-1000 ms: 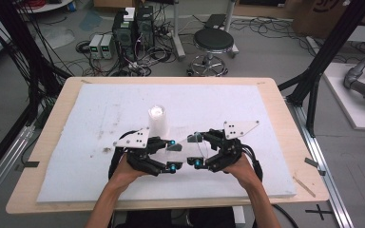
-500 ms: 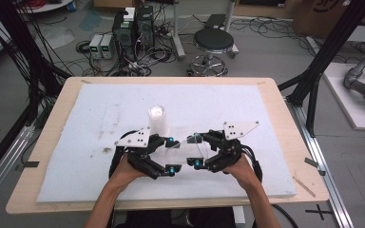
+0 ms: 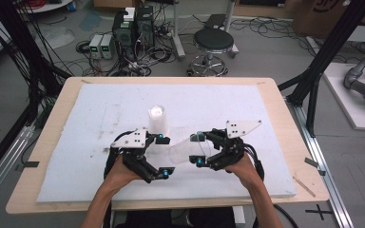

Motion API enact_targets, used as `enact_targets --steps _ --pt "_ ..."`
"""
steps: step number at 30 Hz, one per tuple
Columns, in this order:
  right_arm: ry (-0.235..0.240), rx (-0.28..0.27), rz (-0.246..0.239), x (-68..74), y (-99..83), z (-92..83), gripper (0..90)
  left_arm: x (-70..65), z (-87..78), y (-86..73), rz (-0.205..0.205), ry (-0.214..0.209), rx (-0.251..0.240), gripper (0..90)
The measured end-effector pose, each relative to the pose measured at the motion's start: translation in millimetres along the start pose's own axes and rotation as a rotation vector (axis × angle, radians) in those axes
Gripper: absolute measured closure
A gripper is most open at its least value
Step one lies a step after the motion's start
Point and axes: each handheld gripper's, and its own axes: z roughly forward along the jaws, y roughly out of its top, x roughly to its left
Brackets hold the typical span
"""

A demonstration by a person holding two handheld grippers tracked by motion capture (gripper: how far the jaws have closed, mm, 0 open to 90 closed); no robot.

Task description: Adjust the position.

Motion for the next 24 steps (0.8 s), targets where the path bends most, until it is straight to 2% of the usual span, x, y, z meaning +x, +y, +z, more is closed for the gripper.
enact_targets --steps 8,17,21,24 --pt "-0.081 0.082 0.024 -5.6 2.9 -9.4 27.2 -1.4 -26.1 -14.2 -0.019 0.164 0.092 1.7" --pt "-0.211 0.214 0.043 -13.3 15.7 -15.4 27.3 1.0 -54.2 -41.0 -0.045 0.383 0.087 1.7" --pt "-0.286 0.293 0.049 -18.0 22.2 -16.3 27.3 3.3 -66.2 -54.1 -0.077 0.491 0.057 1.7" --pt "-0.329 0.338 0.056 -22.9 25.5 -16.7 27.3 5.3 -73.1 -63.1 -0.081 0.549 0.051 1.7"
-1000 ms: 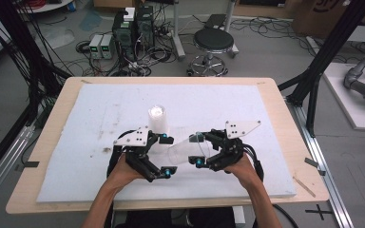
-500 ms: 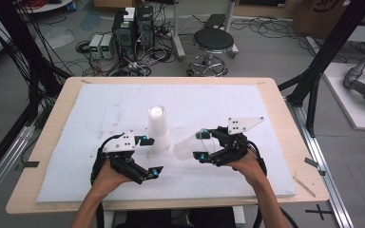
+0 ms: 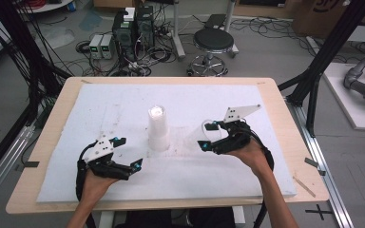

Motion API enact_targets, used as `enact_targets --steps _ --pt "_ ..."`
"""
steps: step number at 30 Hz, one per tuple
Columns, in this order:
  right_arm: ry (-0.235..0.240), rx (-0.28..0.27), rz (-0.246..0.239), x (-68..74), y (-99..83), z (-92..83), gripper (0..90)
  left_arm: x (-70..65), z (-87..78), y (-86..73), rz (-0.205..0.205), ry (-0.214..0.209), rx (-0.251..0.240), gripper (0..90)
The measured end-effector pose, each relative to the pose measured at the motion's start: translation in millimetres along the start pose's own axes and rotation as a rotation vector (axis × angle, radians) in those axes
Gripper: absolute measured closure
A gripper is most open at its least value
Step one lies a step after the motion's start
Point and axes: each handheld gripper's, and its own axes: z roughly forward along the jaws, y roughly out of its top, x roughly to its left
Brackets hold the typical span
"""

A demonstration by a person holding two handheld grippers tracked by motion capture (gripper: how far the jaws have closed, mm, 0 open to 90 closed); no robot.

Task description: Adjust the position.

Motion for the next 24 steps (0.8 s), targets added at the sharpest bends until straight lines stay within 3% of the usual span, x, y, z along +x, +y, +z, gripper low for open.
enact_targets --steps 6,10,24 --pt "-0.105 0.128 0.04 -9.8 6.8 5.8 27.3 7.4 -2.0 -11.5 -0.01 0.073 0.02 1.7" --pt "-0.149 0.193 0.061 -13.6 10.7 13.1 27.3 12.4 -2.2 -15.9 -0.022 0.084 0.02 1.7" --pt "-0.205 0.252 0.081 -19.9 13.4 17.7 27.3 21.8 -4.8 -25.9 -0.054 0.099 -0.001 1.7"
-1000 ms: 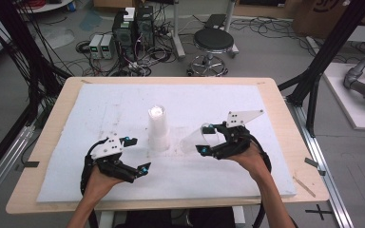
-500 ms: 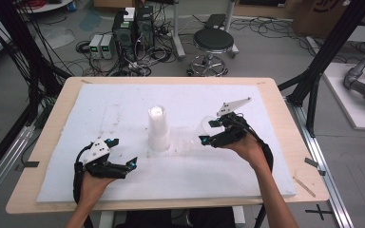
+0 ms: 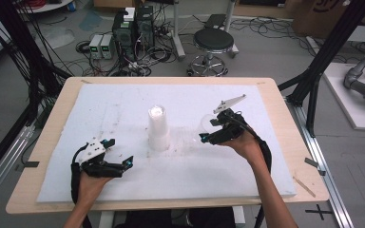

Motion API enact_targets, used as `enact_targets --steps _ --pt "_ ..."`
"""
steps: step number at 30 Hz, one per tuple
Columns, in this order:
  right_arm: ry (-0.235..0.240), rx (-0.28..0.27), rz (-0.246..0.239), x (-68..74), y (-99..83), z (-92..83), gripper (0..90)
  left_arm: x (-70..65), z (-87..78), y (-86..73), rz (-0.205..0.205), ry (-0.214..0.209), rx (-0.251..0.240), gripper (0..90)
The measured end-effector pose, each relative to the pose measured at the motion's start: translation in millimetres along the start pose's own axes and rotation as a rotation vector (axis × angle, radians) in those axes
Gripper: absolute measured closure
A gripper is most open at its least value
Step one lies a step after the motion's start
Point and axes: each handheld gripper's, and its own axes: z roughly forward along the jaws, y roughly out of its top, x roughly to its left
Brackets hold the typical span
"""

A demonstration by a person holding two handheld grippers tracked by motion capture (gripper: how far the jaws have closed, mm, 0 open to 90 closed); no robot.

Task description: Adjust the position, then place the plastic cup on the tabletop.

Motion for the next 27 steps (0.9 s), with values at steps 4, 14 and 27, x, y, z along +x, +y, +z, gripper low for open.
enact_targets --steps 4,14,27 --pt "0.001 0.0 0.003 -0.3 0.1 -0.7 27.4 0.2 0.0 -0.9 -0.006 -0.004 -0.003 1.7" --pt "-0.005 0.019 0.014 -3.3 0.1 2.8 27.3 1.5 0.3 -1.7 -0.016 -0.01 -0.007 1.7" --pt "-0.037 0.094 0.019 -8.3 -3.0 20.6 27.3 1.5 -0.4 -2.5 -0.016 -0.005 -0.011 1.7"
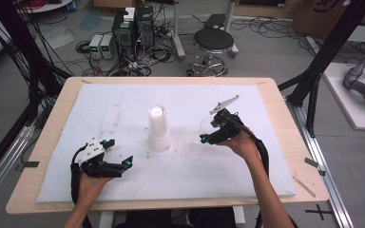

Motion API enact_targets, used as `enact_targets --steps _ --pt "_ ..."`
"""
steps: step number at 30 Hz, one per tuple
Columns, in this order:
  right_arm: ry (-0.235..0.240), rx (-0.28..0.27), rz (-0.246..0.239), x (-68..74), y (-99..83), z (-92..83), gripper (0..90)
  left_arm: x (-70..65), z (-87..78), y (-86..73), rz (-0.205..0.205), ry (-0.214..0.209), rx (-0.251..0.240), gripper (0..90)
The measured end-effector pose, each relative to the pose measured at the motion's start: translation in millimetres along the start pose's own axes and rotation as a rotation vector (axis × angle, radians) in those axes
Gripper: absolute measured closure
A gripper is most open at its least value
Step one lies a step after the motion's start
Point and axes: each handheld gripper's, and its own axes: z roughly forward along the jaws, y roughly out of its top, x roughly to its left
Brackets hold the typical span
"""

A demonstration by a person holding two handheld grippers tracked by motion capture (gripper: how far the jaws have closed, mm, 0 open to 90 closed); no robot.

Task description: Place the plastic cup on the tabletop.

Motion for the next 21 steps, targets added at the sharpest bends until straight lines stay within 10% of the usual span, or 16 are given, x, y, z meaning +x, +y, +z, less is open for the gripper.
enact_targets --steps 21 --pt "-0.054 0.089 -0.066 6.8 2.0 40.7 27.3 1.9 0.4 0.3 -0.011 -0.014 0.007 1.7"
